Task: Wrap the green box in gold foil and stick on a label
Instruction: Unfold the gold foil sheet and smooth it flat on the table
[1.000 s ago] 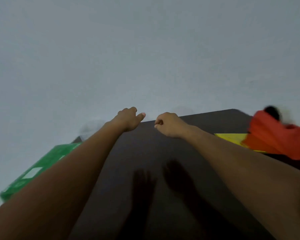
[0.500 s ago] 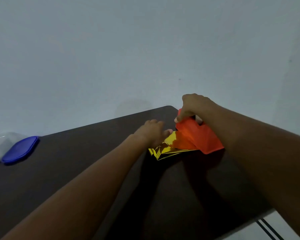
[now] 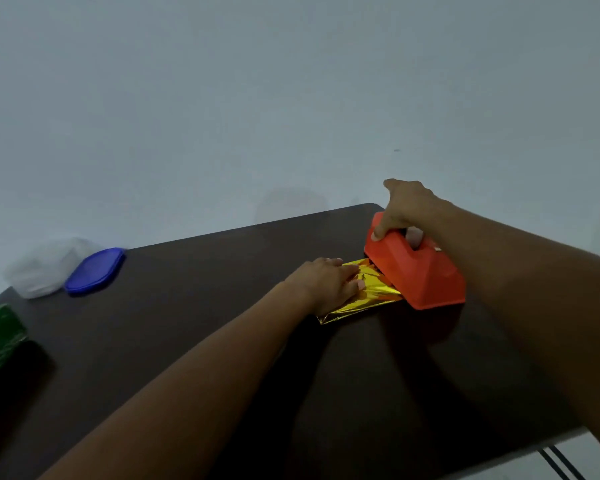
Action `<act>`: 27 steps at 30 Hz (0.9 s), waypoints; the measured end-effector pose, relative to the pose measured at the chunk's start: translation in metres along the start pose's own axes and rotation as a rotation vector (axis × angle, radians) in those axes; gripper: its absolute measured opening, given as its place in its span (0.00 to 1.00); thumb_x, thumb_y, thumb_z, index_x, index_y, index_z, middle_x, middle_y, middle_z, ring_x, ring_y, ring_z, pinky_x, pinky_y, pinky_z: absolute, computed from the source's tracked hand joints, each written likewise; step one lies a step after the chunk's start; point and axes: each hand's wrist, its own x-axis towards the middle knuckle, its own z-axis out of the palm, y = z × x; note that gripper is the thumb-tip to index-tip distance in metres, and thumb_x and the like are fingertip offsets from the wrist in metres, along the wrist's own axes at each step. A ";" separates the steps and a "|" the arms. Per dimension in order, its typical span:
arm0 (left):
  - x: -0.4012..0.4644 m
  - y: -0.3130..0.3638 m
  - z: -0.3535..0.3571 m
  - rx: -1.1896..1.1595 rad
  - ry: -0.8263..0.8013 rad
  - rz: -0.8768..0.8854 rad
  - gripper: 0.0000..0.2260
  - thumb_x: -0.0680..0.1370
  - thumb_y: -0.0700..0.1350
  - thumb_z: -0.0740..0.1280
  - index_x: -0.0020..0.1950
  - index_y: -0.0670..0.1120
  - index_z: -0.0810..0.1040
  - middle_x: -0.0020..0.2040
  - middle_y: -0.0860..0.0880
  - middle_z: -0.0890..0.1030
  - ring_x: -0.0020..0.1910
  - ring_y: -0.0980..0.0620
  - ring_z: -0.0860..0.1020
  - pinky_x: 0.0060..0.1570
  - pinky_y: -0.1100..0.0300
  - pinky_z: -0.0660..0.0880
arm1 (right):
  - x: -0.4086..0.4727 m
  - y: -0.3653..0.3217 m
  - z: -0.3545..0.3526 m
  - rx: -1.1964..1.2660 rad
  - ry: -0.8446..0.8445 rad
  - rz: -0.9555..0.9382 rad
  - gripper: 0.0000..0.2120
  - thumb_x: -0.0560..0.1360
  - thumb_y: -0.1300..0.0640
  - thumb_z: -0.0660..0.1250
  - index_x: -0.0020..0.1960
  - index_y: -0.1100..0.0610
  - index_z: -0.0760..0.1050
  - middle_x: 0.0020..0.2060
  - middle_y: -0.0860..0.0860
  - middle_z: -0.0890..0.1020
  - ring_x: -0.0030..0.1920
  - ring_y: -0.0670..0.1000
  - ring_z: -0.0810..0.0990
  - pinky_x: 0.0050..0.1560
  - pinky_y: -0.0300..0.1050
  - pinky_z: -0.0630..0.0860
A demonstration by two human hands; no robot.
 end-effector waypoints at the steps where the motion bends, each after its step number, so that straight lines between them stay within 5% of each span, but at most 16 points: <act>1: -0.007 -0.009 0.001 -0.008 0.001 -0.026 0.25 0.85 0.61 0.51 0.79 0.52 0.65 0.76 0.42 0.70 0.75 0.41 0.67 0.70 0.44 0.68 | -0.005 -0.011 0.000 0.002 -0.005 -0.009 0.51 0.59 0.50 0.86 0.75 0.54 0.64 0.71 0.57 0.71 0.68 0.62 0.73 0.49 0.52 0.71; 4: -0.062 -0.067 0.007 -0.008 0.016 -0.165 0.26 0.84 0.62 0.50 0.79 0.52 0.65 0.77 0.43 0.68 0.76 0.41 0.66 0.71 0.43 0.67 | -0.024 -0.073 0.017 -0.006 -0.038 -0.104 0.52 0.59 0.49 0.85 0.76 0.54 0.63 0.72 0.57 0.70 0.69 0.62 0.72 0.49 0.52 0.71; 15: -0.144 -0.149 0.005 0.044 -0.026 -0.456 0.23 0.83 0.62 0.53 0.67 0.50 0.76 0.63 0.45 0.79 0.61 0.43 0.77 0.59 0.46 0.76 | -0.057 -0.114 0.038 -0.055 -0.043 -0.041 0.50 0.59 0.51 0.85 0.75 0.54 0.63 0.69 0.57 0.72 0.66 0.62 0.73 0.47 0.52 0.71; 18: -0.146 -0.151 0.007 0.101 0.074 -0.442 0.21 0.83 0.61 0.56 0.61 0.49 0.80 0.61 0.45 0.77 0.62 0.43 0.74 0.60 0.47 0.73 | -0.059 -0.112 0.040 -0.067 -0.039 -0.003 0.50 0.59 0.52 0.85 0.75 0.53 0.63 0.67 0.57 0.72 0.64 0.62 0.74 0.46 0.52 0.71; 21: -0.148 -0.148 0.006 0.128 0.325 -0.419 0.16 0.83 0.54 0.57 0.52 0.50 0.83 0.56 0.45 0.74 0.57 0.45 0.71 0.57 0.49 0.72 | -0.056 -0.113 0.043 -0.091 -0.049 -0.019 0.48 0.58 0.52 0.86 0.70 0.54 0.64 0.53 0.55 0.73 0.53 0.61 0.74 0.38 0.50 0.71; 23: -0.150 -0.146 0.001 -0.056 0.463 -0.439 0.14 0.82 0.49 0.60 0.43 0.50 0.81 0.48 0.46 0.76 0.50 0.46 0.74 0.47 0.52 0.73 | -0.057 -0.117 0.044 -0.086 -0.041 -0.051 0.44 0.58 0.51 0.86 0.65 0.55 0.64 0.49 0.55 0.74 0.50 0.61 0.73 0.36 0.50 0.72; 25: -0.149 -0.146 -0.003 -0.368 0.513 -0.507 0.12 0.82 0.44 0.62 0.43 0.48 0.82 0.43 0.47 0.79 0.45 0.45 0.78 0.40 0.56 0.73 | -0.059 -0.123 0.048 -0.181 0.046 -0.120 0.45 0.59 0.42 0.84 0.66 0.54 0.63 0.59 0.59 0.76 0.58 0.64 0.74 0.53 0.58 0.76; 27: -0.147 -0.146 -0.006 -0.728 0.558 -0.579 0.08 0.81 0.41 0.64 0.48 0.46 0.83 0.43 0.46 0.82 0.44 0.47 0.80 0.44 0.55 0.77 | -0.062 -0.134 0.051 -0.321 0.190 -0.277 0.42 0.65 0.35 0.77 0.70 0.53 0.65 0.65 0.60 0.73 0.67 0.64 0.69 0.66 0.63 0.67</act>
